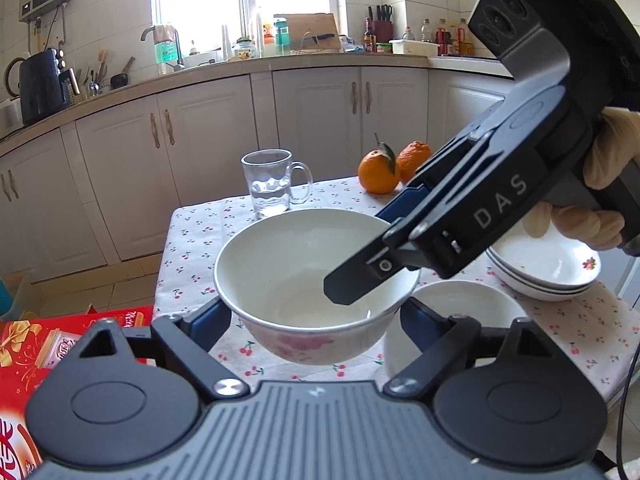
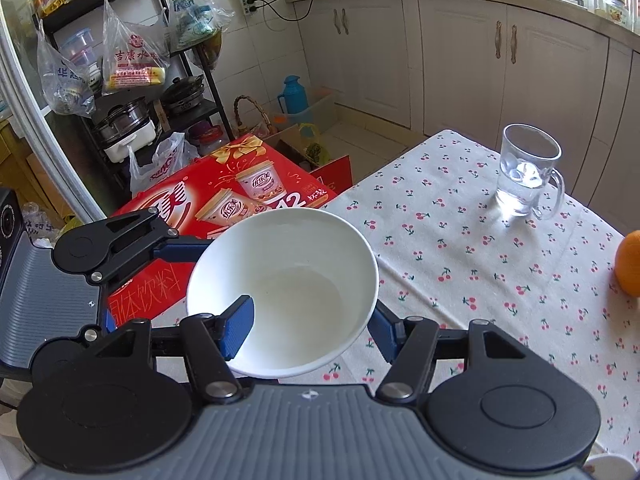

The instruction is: Organize plates and bowls

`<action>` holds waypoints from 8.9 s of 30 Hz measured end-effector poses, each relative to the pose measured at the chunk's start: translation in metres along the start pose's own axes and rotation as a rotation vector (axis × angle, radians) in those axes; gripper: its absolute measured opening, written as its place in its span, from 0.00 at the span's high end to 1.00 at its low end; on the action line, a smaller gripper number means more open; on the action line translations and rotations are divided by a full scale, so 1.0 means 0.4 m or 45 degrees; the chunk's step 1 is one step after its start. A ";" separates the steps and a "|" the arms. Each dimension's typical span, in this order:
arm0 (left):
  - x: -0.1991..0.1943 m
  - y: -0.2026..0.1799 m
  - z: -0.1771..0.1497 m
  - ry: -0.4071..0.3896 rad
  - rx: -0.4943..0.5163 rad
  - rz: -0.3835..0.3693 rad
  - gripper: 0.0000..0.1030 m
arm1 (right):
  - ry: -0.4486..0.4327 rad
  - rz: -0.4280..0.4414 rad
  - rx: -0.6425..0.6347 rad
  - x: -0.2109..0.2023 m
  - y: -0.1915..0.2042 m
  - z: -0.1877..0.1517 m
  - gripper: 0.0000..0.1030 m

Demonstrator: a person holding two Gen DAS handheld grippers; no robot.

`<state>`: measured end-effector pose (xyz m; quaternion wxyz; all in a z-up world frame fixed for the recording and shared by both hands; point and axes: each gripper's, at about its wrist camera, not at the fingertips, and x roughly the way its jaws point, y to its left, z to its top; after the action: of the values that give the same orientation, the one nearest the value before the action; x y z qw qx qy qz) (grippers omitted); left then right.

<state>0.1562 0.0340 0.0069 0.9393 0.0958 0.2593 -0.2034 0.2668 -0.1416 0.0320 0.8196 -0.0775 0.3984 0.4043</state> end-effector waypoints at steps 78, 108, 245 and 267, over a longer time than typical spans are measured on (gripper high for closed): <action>-0.028 -0.116 -0.067 0.077 0.109 -0.320 0.02 | -0.090 -0.199 -0.029 -0.159 0.041 -0.259 0.01; 0.212 -0.055 -0.067 0.367 0.610 -0.857 0.21 | 0.147 -0.075 -0.328 -0.004 0.005 -0.333 0.16; -0.110 -0.386 0.048 -0.108 -0.022 0.069 0.01 | -0.429 -1.349 0.716 -0.450 0.181 -0.519 0.00; -0.103 -0.387 0.055 -0.090 -0.030 0.066 0.01 | -0.429 -1.352 0.726 -0.454 0.176 -0.520 0.00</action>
<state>0.0671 -0.0979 0.0358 0.9539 0.0840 0.2258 -0.1791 0.0284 -0.2976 0.0361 0.9488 0.0217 0.2629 -0.1736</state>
